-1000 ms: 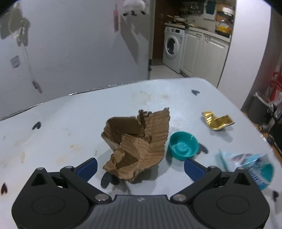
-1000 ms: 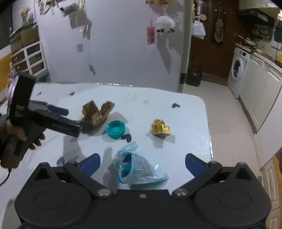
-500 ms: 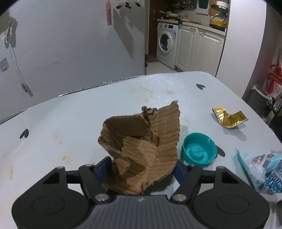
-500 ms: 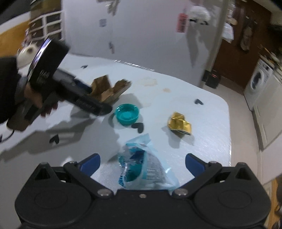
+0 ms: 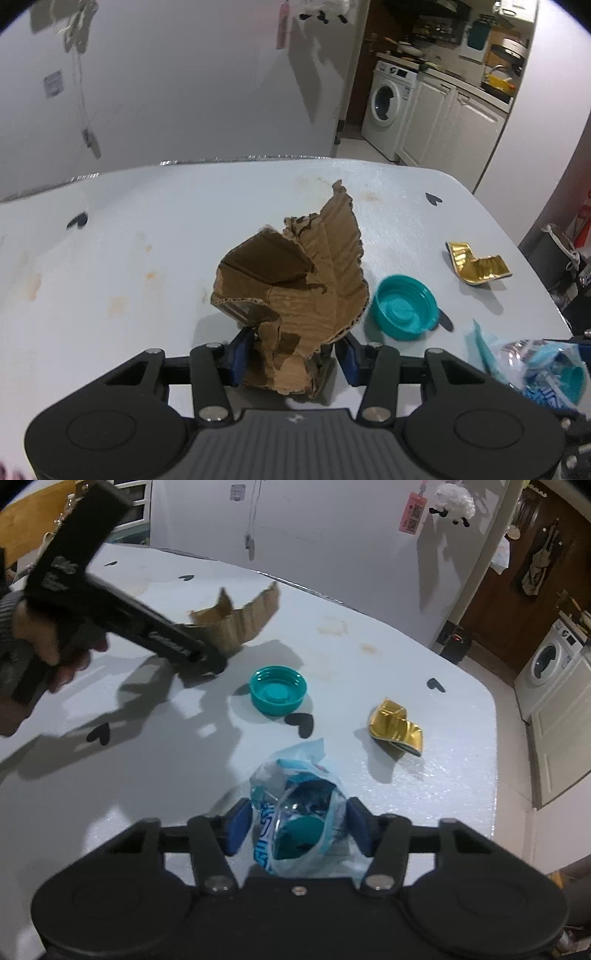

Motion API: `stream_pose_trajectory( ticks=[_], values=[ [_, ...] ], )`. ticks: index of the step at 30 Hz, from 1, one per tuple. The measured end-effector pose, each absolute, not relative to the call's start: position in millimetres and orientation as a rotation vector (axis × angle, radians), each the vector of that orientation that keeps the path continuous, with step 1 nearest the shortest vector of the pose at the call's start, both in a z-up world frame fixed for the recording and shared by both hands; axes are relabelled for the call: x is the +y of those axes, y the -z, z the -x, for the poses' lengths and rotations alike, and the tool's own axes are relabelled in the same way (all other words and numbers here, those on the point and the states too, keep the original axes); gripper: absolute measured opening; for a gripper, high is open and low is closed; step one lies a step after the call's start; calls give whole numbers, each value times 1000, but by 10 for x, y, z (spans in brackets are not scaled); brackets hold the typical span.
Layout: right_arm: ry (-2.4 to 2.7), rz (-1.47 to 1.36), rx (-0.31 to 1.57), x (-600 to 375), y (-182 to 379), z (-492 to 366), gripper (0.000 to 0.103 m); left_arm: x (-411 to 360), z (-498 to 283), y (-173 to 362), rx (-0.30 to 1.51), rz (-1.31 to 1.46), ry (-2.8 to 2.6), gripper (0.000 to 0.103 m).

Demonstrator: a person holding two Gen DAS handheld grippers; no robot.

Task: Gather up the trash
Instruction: 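Carry the cardboard and plastic bag in both tools over the trash bin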

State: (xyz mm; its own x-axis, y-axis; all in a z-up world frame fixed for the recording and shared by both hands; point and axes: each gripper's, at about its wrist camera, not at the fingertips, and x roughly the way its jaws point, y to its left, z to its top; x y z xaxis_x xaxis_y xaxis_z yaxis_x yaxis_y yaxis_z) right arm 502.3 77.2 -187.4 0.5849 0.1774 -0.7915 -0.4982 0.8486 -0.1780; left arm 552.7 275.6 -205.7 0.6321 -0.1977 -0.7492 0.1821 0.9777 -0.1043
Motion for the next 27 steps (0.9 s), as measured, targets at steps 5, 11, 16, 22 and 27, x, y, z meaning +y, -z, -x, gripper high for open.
stream_pose_trajectory(
  ticks=[5,11,16,22,27],
  values=[
    [-392,373,890,712,1826,-5038,46,2697,-5315,1999,878,37,198,48],
    [-383,245,933,608,1751,-5016,44,2673,-5042,1904,899,74,158,48],
    [-367,132,943,504,1643,-4958,44,2652,-4808,1769,906,100,119,48],
    [-354,62,920,394,1482,-4835,44,2579,-4484,1515,884,109,85,48],
    [-351,22,893,330,1337,-4684,44,2473,-4251,1314,862,102,78,48]
  ],
)
